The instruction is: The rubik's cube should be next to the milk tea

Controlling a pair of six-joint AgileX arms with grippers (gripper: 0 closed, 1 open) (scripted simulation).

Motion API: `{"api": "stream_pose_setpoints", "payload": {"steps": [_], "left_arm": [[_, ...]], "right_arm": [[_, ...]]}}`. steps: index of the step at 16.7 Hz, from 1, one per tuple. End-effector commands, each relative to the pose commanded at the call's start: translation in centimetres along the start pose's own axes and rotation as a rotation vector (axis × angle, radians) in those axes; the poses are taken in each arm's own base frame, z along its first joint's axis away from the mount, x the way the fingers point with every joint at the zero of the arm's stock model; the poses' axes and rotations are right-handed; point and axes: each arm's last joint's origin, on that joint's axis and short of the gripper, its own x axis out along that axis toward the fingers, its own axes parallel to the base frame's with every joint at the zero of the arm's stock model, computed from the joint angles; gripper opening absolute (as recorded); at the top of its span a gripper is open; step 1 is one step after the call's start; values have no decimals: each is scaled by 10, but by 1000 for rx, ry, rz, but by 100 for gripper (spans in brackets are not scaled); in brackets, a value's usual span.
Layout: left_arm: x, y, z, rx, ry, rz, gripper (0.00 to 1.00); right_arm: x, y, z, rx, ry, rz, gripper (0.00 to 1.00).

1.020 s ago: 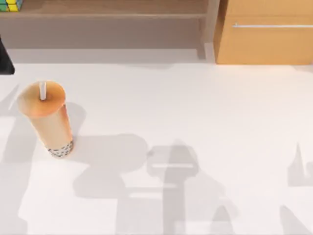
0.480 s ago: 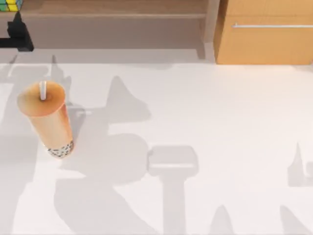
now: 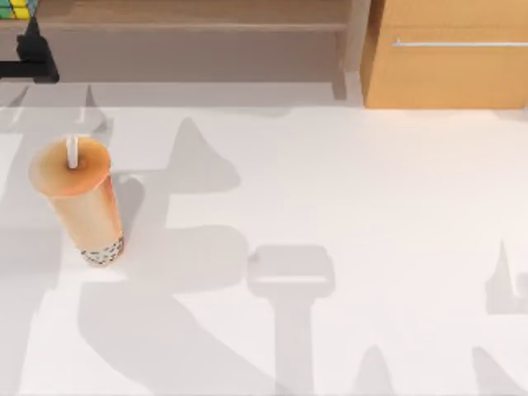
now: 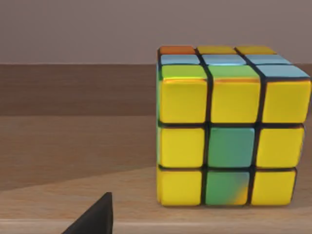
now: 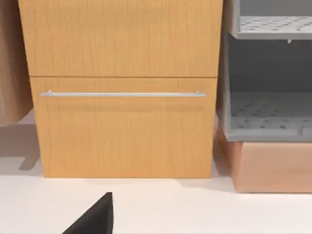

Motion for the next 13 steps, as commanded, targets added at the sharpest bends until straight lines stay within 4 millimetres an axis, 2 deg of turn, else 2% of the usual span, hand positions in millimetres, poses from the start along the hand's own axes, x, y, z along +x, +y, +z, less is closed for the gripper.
{"api": "stream_pose_setpoints", "payload": {"steps": [4,6,11,13], "left_arm": [[-3,-3,3,2,-15,-1,100],[3,-4,5,4,-24,1,100],[48,-1,4,3,-24,0,100],[58,0,1,1,-5,0,100]], "right_arm": [[0,0,0,0,0,0,100],[0,0,0,0,0,0,100],[0,0,0,0,0,0,100],[0,0,0,0,0,0,100]]}}
